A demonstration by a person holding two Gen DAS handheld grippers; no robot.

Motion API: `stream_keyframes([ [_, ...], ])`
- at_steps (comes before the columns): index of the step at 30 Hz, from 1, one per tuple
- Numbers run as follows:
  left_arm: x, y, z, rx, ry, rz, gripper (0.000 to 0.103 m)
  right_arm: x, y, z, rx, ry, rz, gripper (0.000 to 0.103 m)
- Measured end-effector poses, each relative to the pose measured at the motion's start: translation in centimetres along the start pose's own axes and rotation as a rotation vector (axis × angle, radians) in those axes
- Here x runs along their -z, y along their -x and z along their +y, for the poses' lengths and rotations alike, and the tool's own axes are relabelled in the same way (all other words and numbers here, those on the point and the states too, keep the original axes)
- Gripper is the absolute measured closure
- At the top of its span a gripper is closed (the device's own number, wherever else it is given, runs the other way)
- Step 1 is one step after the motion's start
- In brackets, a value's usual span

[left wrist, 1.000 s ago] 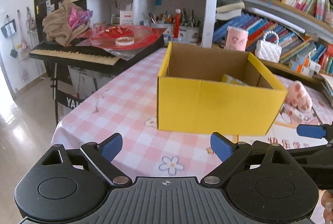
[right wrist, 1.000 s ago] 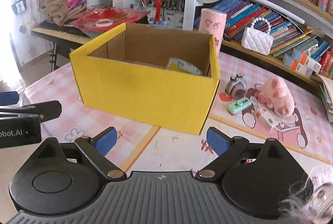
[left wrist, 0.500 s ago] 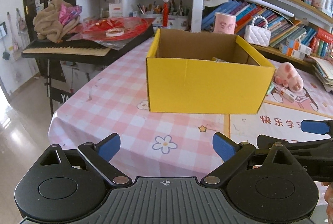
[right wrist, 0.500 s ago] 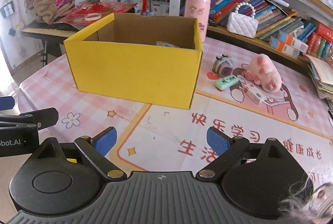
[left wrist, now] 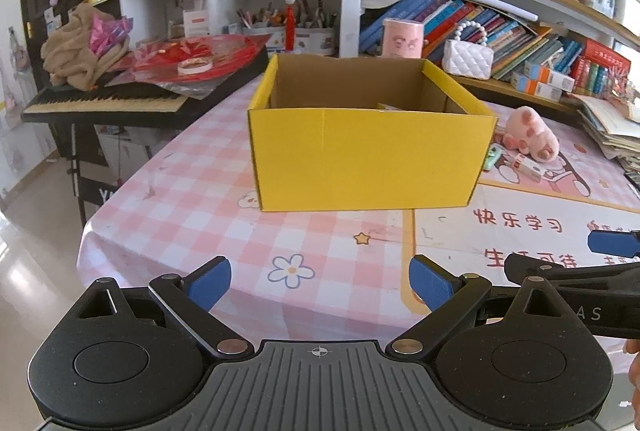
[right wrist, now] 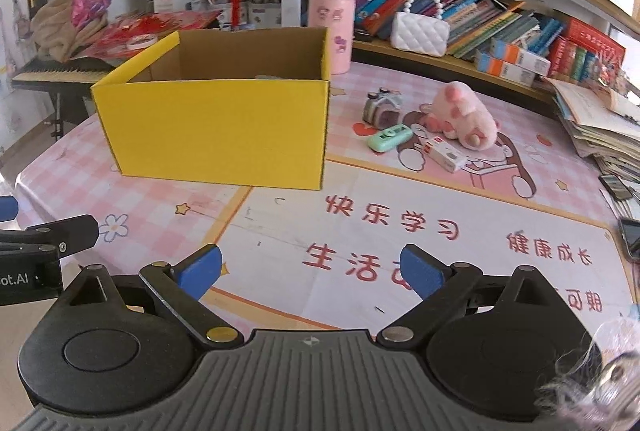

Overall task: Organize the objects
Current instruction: 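Withdraw both tools from the box toward the pink pig and remaining items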

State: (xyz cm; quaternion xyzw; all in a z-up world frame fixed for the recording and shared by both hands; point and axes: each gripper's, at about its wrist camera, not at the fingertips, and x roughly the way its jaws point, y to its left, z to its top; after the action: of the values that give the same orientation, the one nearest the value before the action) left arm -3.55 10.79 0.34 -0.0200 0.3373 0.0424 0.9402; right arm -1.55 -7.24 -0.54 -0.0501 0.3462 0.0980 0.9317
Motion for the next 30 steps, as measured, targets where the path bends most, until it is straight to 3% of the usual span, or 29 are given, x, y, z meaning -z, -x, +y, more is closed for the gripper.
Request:
stream_keyframes([
  [19, 0.0, -0.2, -3.5, 0.146, -0.074, 0.001, 0.006, 1.9, 3.1, -3.2, 0.143, -0.072, -0.004, 0.006],
  [30, -0.5, -1.4, -6.6, 0.180, -0.113, 0.031, 0.006, 2.4, 3.0, -5.5, 0.180, -0.098, 0.005, 0.006],
])
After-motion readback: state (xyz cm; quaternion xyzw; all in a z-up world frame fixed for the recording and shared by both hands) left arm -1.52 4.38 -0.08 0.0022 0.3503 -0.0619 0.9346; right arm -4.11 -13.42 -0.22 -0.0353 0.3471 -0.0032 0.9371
